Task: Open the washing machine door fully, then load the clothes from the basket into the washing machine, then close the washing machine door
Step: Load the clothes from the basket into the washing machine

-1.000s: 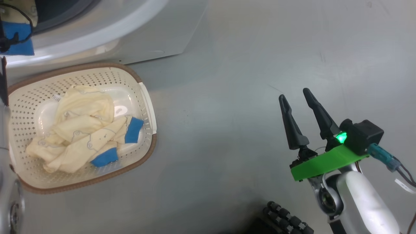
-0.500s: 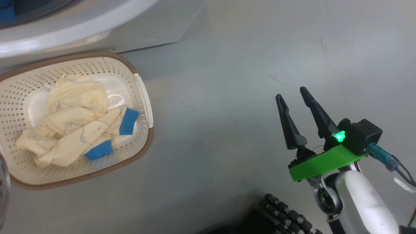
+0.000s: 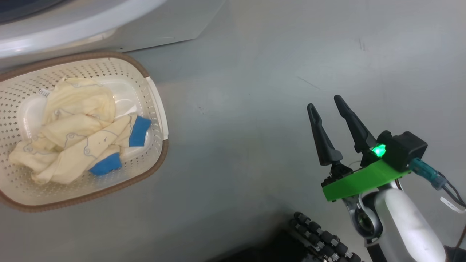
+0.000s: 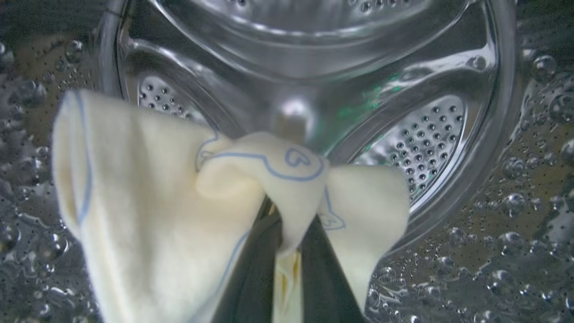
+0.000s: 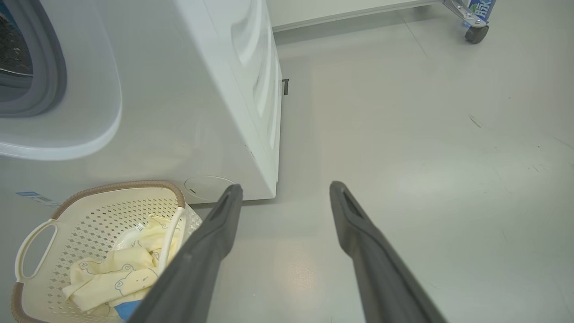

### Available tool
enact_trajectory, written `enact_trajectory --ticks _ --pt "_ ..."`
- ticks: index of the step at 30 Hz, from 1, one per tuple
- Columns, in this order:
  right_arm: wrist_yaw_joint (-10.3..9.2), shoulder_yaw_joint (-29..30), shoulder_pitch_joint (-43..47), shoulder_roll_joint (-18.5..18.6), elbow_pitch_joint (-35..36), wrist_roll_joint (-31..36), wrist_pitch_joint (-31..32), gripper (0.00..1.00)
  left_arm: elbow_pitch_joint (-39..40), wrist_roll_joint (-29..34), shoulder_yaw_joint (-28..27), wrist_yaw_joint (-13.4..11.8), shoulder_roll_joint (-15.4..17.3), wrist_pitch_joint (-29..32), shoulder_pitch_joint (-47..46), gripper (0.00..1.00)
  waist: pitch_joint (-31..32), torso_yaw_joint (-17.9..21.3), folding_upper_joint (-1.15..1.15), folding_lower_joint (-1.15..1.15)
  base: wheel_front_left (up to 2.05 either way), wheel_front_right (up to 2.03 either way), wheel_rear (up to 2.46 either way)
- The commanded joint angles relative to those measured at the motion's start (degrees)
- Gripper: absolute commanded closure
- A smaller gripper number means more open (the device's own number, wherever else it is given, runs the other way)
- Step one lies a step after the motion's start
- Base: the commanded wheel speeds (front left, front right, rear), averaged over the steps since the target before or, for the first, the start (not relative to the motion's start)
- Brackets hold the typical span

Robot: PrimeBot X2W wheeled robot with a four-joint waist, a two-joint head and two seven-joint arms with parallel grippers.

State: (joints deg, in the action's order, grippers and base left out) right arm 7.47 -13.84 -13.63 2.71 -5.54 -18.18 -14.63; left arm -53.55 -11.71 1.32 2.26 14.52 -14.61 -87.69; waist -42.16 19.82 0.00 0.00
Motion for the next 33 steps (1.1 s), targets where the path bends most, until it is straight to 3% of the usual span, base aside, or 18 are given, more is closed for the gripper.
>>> enact_trajectory --ticks 1,6,18,20,21,23,24,25,33 --pt "0.02 -1.0 0.0 0.2 1.7 -0.3 -0.4 0.0 2.8 0.8 -0.4 -0.4 2.6 -0.4 -1.0 1.0 -0.1 0.1 0.0 0.0 0.0 0.0 0.0" --pt "0.02 -1.1 -0.4 0.2 1.4 -0.4 -0.4 0.0 6.3 2.0 -1.1 -1.9 2.4 -0.4 1.9 1.0 -0.2 0.2 0.0 0.0 0.0 0.0 0.0" --pt "0.02 -1.3 0.2 0.2 1.0 -0.6 -0.4 0.0 -8.3 2.9 1.5 -0.6 3.0 2.7 -0.6 1.0 1.1 0.4 0.0 0.0 0.0 0.0 0.0" --pt "0.02 -1.4 0.3 0.2 0.9 -0.7 -0.4 0.0 -10.2 3.0 2.0 -0.3 3.0 3.9 -1.3 0.87 1.4 0.5 0.0 0.0 0.0 0.0 0.0" --pt "0.02 -1.4 0.4 0.2 0.9 -0.7 -0.4 0.0 -11.0 3.2 2.4 -0.1 3.1 4.5 -1.6 0.75 1.5 0.5 0.0 0.0 0.0 0.0 0.0" --pt "0.02 -1.5 0.6 0.2 0.9 -0.7 -0.4 0.0 -12.7 3.6 3.1 -0.1 3.1 6.0 -2.3 0.44 1.8 0.5 0.0 0.0 0.0 0.0 0.0" --pt "0.02 -1.5 0.7 0.2 0.9 -0.7 -0.4 0.0 -13.3 3.8 3.5 -0.1 3.1 6.6 -2.7 0.19 1.9 0.6 0.0 0.0 0.0 0.0 0.0" --pt "0.02 -1.5 0.7 0.2 0.9 -0.8 -0.4 0.0 -14.1 3.9 3.8 0.0 3.0 7.5 -3.0 0.02 2.1 0.6 0.0 0.0 0.0 0.0 0.0" --pt "0.02 -1.4 1.1 0.2 0.8 -0.8 -0.4 0.0 -17.5 3.5 4.7 -0.1 1.9 13.0 -4.0 0.0 2.9 0.5 0.0 0.0 0.0 0.0 0.0"
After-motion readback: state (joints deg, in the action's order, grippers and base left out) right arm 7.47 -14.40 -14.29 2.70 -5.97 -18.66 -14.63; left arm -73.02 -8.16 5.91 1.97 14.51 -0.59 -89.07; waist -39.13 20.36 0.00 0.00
